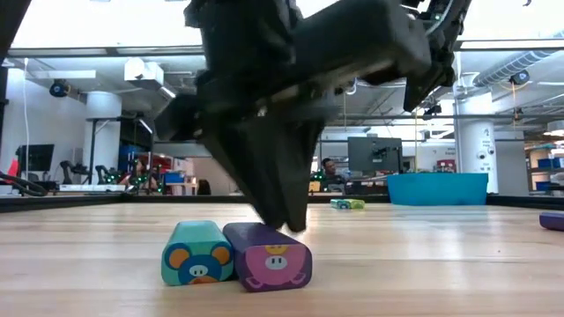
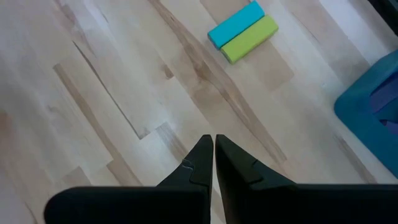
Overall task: Sort blocks
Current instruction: Put the violet block into the blue bin
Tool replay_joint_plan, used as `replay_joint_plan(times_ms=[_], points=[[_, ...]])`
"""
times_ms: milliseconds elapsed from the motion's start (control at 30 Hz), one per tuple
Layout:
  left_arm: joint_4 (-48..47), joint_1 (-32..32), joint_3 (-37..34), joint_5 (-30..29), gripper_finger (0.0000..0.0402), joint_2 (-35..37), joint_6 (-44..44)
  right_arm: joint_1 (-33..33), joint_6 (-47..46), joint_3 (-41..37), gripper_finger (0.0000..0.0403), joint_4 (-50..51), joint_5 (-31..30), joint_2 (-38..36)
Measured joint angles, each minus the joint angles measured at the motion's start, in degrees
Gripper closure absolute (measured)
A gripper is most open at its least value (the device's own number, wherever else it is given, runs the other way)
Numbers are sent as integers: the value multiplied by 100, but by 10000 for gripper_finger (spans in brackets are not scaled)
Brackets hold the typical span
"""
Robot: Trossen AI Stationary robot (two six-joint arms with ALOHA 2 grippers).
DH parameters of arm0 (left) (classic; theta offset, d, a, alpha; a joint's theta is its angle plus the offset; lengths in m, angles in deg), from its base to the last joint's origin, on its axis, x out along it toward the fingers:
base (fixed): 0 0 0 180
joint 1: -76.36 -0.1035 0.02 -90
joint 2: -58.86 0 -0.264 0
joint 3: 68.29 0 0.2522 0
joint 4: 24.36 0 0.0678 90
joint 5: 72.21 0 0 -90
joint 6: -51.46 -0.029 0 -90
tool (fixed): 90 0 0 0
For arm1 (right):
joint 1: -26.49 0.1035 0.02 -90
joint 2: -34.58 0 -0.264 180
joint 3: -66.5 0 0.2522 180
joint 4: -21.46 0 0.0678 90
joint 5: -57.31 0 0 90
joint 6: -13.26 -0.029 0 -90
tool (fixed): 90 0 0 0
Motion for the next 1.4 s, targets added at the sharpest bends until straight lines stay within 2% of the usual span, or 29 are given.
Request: replay_joint_plan(times_ms=[100,267,433,567,700,867,1067,1100,1267,1333,1400], points=[[-326,47,311,165,342,0,260,0,0,0,392,0,0,0],[-358,182,615,612,352,13,-29,0,9,0,392,0,0,0],[-273,196,392,931,396,20,24,0,22,0,392,2,0,0],[144,161,202,973,394,22,46,0,51,0,392,0,0,0],[211,134,18,1189,400,57,498,0,66,0,392,3,0,0],[166,119,-7,967,401,61,496,0,67,0,392,4,0,0],[-5,-215,-60,432,401,7,-231,0,62,0,392,2,0,0],[-12,-277,-52,205,401,22,-370,0,58,0,392,2,0,0],[-293,-711,49,350,401,37,-657,1,14,-2,392,8,0,0],[-456,-765,267,344,401,57,-755,0,-4,-4,392,26,0,0],[-814,-729,543,398,401,74,-1227,0,-4,-4,392,25,0,0]])
